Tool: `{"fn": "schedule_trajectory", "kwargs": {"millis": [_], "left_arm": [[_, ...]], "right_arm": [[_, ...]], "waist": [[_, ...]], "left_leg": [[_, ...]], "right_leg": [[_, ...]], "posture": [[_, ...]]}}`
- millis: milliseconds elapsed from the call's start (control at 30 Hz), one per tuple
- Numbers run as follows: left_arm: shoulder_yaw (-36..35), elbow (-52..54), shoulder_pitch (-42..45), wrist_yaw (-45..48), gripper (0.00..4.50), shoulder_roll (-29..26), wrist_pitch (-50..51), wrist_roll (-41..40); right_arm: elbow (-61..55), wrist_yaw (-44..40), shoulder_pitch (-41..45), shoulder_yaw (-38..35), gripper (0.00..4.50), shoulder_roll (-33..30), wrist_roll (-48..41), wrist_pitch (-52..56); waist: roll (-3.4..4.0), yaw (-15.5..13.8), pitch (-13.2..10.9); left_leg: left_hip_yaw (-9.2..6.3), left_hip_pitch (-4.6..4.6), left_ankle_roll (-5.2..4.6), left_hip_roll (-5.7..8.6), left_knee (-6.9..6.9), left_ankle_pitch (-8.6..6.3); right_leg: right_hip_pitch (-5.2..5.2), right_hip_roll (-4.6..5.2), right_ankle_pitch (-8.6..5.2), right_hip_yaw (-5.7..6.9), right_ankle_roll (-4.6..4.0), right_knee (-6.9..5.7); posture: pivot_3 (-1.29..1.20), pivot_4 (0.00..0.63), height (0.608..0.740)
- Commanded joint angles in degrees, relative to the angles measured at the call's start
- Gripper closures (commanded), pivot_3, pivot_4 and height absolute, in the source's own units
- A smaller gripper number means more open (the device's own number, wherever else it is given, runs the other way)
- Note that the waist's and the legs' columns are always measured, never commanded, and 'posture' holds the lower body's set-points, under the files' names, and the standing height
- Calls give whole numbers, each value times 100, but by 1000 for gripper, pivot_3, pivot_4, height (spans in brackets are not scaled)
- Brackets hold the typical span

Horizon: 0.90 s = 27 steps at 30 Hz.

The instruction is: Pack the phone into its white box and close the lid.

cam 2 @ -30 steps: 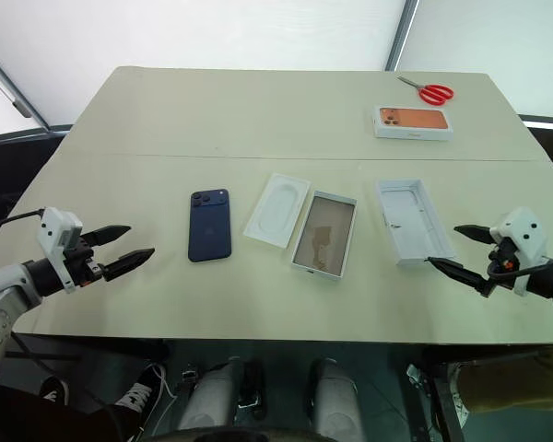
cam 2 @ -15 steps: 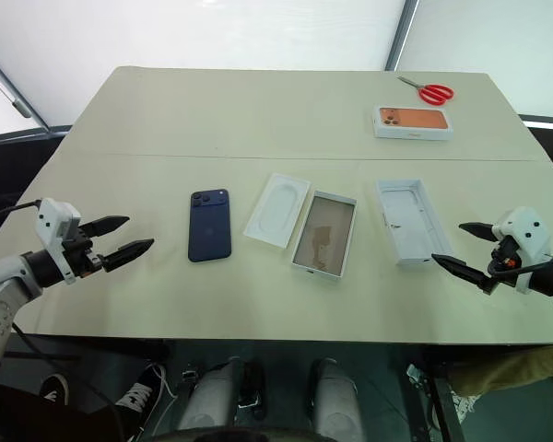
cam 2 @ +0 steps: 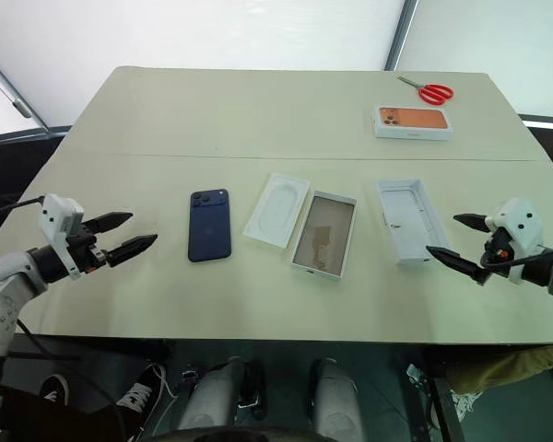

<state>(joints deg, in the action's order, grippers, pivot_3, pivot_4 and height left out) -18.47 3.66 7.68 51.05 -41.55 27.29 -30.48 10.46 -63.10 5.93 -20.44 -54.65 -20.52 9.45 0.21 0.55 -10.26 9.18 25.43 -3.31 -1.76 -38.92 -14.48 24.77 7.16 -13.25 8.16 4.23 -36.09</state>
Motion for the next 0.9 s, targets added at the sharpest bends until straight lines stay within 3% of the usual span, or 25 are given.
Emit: {"fn": "schedule_trajectory", "kwargs": {"millis": [33, 433, 600, 900], "left_arm": [[89, 201, 380, -221, 71, 79, 321, -192], [1399, -775, 2293, -854, 71, 1357, 1397, -53], [1338, -1291, 2970, -1292, 71, 2066, 2063, -243], [1444, -2127, 3573, -1574, 71, 2315, 2754, -119]], "right_arm": [[-378, 101, 303, 133, 41, 58, -41, 17], [-975, 415, 1760, 1560, 41, 995, 333, -186], [-1055, 554, 1778, 1713, 41, 1220, 424, -191], [-1059, 641, 1633, 1709, 41, 1241, 499, -280]], "waist": [[0, -4, 0], [-4, -4, 0], [-13, -87, -5], [-12, -83, -4]], "left_leg": [[0, 0, 0, 1, 0, 0], [8, -1, -16, 1, -7, 15], [6, 3, -18, 2, -23, 16], [6, -2, -17, 1, -23, 17]], "right_leg": [[-10, 0, 1, 0, 1, -1], [-29, -32, 13, 3, 26, -8], [-33, -34, 13, 8, 29, -11], [-34, -37, 12, 8, 29, -14]], "posture": [[0, 150, 738], [0, 150, 738], [0, 150, 738], [0, 150, 738]]}}
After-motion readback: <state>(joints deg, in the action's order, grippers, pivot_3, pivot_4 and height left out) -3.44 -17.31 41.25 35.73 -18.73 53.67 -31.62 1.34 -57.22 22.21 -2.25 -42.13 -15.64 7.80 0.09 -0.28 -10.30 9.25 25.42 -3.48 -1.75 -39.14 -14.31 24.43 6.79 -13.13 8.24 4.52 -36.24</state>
